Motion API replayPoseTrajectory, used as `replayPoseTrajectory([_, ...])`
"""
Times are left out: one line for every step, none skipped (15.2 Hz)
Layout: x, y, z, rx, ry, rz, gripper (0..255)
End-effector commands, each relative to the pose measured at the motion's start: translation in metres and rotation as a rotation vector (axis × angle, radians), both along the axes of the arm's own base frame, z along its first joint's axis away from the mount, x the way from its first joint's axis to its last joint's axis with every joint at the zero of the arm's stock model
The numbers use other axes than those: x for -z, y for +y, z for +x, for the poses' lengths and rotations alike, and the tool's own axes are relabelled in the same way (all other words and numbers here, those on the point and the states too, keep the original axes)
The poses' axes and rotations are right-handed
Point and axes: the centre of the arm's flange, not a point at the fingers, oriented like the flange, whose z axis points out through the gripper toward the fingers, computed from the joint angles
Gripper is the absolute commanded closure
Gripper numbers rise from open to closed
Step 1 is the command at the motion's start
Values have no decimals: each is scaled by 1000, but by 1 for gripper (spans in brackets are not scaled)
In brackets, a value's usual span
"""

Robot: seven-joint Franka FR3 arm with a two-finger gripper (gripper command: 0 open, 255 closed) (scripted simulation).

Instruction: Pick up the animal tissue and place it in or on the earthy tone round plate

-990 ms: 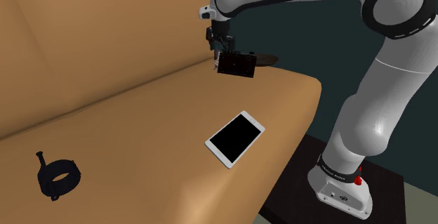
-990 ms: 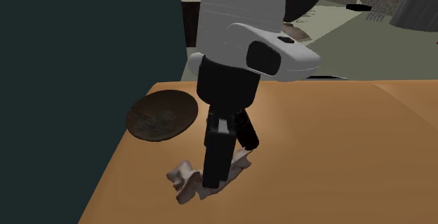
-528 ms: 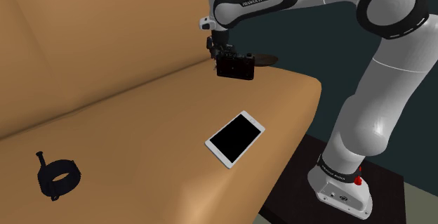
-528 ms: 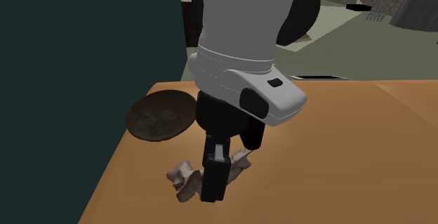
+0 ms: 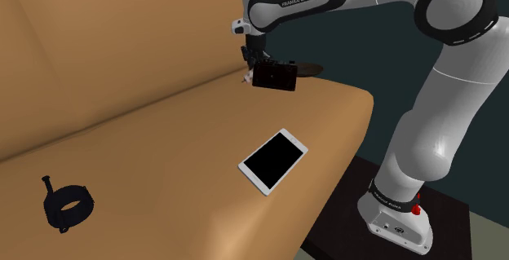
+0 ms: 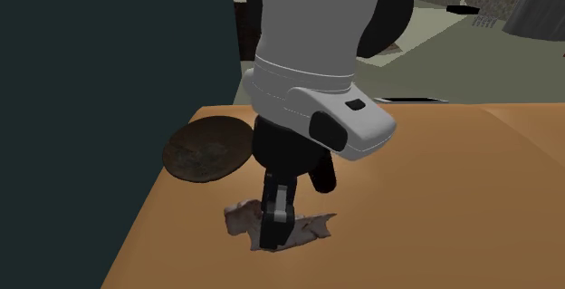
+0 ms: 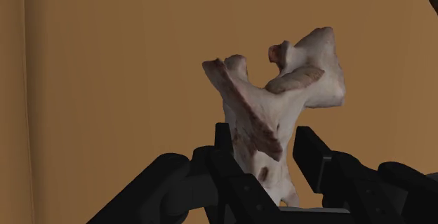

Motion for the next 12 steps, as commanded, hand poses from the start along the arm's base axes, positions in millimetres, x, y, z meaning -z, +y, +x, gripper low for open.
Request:
replayPoseTrajectory([2, 1, 0, -1, 6, 0, 255])
replayPoseTrajectory([3, 1, 0, -1, 6, 0, 255])
replayPoseTrajectory([3, 1, 0, -1, 6, 0, 255])
replayPoseTrajectory([2, 1, 0, -1, 6, 0, 255])
replayPoseTrajectory([2, 1, 0, -1, 6, 0, 255])
replayPoseTrajectory([3, 1, 0, -1, 6, 0, 255])
replayPoseTrajectory([-2, 1, 0, -1, 6, 0, 255])
replayPoseTrajectory([-7, 1, 0, -1, 6, 0, 255])
replayPoseTrajectory([-13, 1, 0, -1, 6, 0, 255])
replayPoseTrajectory([-18, 1, 0, -1, 6, 0, 255])
replayPoseTrajectory([-23, 1, 0, -1, 6, 0, 255])
replayPoseTrajectory([-28, 1, 0, -1, 6, 0, 255])
